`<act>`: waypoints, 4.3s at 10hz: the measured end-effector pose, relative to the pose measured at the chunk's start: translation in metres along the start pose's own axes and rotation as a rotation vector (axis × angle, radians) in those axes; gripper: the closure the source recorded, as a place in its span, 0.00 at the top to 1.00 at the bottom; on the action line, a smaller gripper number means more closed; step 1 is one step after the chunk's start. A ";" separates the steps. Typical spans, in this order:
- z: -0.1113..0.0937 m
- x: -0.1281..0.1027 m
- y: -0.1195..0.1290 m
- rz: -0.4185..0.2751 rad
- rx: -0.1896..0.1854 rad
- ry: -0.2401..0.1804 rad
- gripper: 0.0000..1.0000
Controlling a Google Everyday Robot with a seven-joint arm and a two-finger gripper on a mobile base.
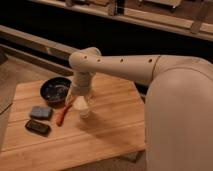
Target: Wipe the white sponge on the table
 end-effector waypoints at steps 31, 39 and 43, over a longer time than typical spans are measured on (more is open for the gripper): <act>0.035 -0.016 0.231 -0.849 0.328 -0.025 0.65; 0.042 -0.048 0.222 -0.897 0.328 -0.001 0.65; 0.031 -0.046 0.215 -0.902 0.315 -0.020 0.65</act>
